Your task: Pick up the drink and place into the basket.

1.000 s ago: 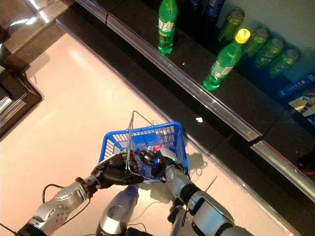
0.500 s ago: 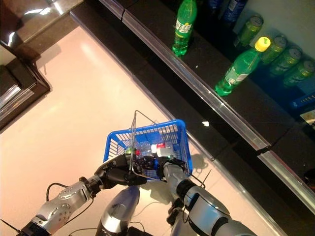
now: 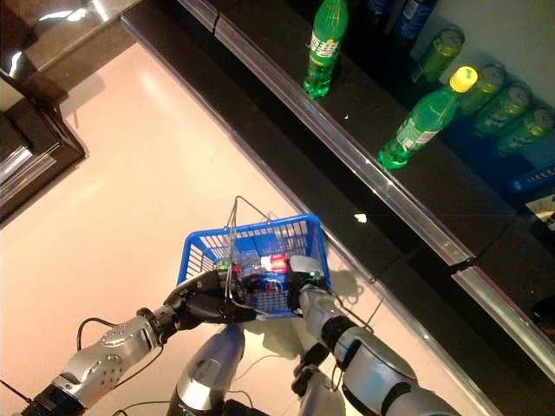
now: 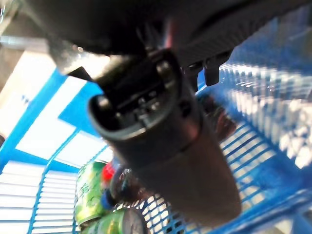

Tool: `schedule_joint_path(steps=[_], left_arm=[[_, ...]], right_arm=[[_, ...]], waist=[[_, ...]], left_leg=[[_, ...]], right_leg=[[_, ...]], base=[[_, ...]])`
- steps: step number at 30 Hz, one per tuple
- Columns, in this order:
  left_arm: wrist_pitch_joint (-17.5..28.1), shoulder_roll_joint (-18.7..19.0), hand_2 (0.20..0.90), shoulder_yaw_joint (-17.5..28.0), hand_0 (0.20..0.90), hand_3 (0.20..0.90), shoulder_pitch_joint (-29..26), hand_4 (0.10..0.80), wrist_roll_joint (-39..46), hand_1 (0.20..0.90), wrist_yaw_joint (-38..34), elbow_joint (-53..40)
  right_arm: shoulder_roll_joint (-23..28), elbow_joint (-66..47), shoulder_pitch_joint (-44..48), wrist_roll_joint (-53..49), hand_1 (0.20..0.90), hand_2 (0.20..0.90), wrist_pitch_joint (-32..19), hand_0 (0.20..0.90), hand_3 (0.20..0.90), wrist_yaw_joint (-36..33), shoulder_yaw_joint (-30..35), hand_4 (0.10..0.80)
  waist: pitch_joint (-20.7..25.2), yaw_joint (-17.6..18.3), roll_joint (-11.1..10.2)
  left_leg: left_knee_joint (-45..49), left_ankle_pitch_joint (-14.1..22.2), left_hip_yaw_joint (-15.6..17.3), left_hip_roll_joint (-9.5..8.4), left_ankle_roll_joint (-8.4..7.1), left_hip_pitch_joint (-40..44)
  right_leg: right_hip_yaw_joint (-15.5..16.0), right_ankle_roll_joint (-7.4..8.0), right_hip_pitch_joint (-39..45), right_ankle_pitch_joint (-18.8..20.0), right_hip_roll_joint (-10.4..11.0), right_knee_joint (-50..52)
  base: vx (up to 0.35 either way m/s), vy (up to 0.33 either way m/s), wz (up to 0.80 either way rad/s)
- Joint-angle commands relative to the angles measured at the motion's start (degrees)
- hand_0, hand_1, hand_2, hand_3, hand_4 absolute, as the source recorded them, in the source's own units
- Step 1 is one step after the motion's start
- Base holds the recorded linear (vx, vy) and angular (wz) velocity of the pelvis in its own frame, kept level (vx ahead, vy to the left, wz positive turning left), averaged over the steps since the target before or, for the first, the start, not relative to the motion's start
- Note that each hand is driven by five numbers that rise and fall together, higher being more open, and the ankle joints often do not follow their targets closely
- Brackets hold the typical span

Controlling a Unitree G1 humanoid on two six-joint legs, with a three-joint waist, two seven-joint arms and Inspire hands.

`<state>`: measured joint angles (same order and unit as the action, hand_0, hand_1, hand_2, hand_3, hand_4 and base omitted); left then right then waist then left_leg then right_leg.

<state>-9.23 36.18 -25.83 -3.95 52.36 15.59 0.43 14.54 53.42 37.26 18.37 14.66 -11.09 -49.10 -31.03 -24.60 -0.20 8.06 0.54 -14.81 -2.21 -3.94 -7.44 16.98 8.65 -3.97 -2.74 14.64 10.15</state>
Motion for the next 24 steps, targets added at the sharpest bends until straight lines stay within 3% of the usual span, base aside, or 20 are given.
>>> schedule_joint_path(steps=[1, 6, 13, 17, 18, 21, 24], left_arm=[[11.55, -5.12, 0.300, 5.19, 0.300, 0.200, -3.06, 0.100, 9.86, 0.300, 10.63, -29.78], [15.78, -4.57, 0.300, 7.55, 0.300, 0.200, 0.59, 0.100, 9.53, 0.300, 11.17, -27.30], [18.57, -5.16, 0.300, 8.20, 0.300, 0.200, 3.91, 0.100, 7.74, 0.300, 9.57, -23.00], [21.13, -5.70, 0.300, 8.80, 0.300, 0.200, 6.41, 0.100, 2.28, 0.300, 5.74, -19.90], [21.93, -5.66, 0.300, 9.33, 0.300, 0.200, 7.65, 0.100, 1.00, 0.300, 4.24, -18.59], [23.91, -6.47, 0.300, 9.93, 0.300, 0.200, 9.93, 0.100, -3.00, 0.300, 2.83, -15.61], [24.62, -7.10, 0.300, 9.93, 0.300, 0.200, 11.63, 0.100, -5.63, 0.300, 0.15, -12.46]], right_arm=[[5.24, -10.38, 2.27, -3.90, 0.900, 0.900, 3.15, 0.900, 0.900, -6.37, 0.26, 0.800], [11.69, -30.31, -4.83, -3.12, 0.900, 0.900, 4.38, 0.900, 0.900, -7.03, 4.42, 0.800], [18.93, -47.70, -14.03, -8.98, 0.900, 0.900, -2.05, 0.900, 0.900, -2.89, 11.77, 0.800], [20.31, -57.76, -20.22, -20.41, 0.900, 0.900, -6.91, 0.900, 0.900, 1.80, 15.34, 0.800], [20.38, -60.89, -23.23, -28.81, 0.900, 0.900, -11.64, 0.900, 0.900, 4.63, 17.20, 0.800], [18.28, -63.24, -29.41, -39.83, 0.900, 0.900, -17.67, 0.900, 0.900, 9.58, 20.04, 0.800], [15.86, -63.19, -33.59, -46.34, 0.900, 0.900, -19.71, 0.900, 0.900, 12.80, 21.99, 0.800]], waist=[[2.37, 3.05, -0.38], [2.91, 6.12, -1.77], [5.40, 9.11, -2.87], [7.53, 10.36, -3.67], [8.80, 10.83, -4.03], [11.32, 11.69, -4.62], [14.33, 12.99, -5.02]], left_leg=[[4.44, -1.67, 2.99, -0.96, 3.88, -3.70], [4.31, -0.99, 4.84, 0.02, 3.87, -2.88], [3.57, -0.40, 6.62, 1.44, 3.72, -0.50], [2.48, -0.19, 7.31, 2.03, 3.73, 1.37], [1.90, -0.14, 7.57, 2.32, 3.72, 2.24], [0.43, 0.02, 8.38, 3.08, 3.58, 4.17], [-1.42, 0.02, 9.69, 3.90, 3.38, 6.35]], right_leg=[[-1.45, -2.62, 2.05, 6.30, -1.18, -1.98], [-3.02, -2.64, 2.07, 6.07, -1.93, -2.33], [-4.77, -2.54, 3.25, 5.63, -2.59, -2.85], [-5.73, -2.16, 4.33, 5.56, -2.95, -3.57], [-6.15, -2.02, 4.90, 5.50, -3.07, -3.97], [-6.72, -1.67, 5.92, 5.47, -3.21, -4.81], [-7.62, -1.32, 6.96, 5.54, -3.37, -5.98]], base=[[0.017, 0.021, 0.08], [-0.022, 0.037, 0.04], [0.014, 0.028, -0.14], [0.048, 0.009, -0.14], [0.074, 0.014, -0.23], [0.071, 0.006, -0.12], [0.072, 0.011, -0.15]])
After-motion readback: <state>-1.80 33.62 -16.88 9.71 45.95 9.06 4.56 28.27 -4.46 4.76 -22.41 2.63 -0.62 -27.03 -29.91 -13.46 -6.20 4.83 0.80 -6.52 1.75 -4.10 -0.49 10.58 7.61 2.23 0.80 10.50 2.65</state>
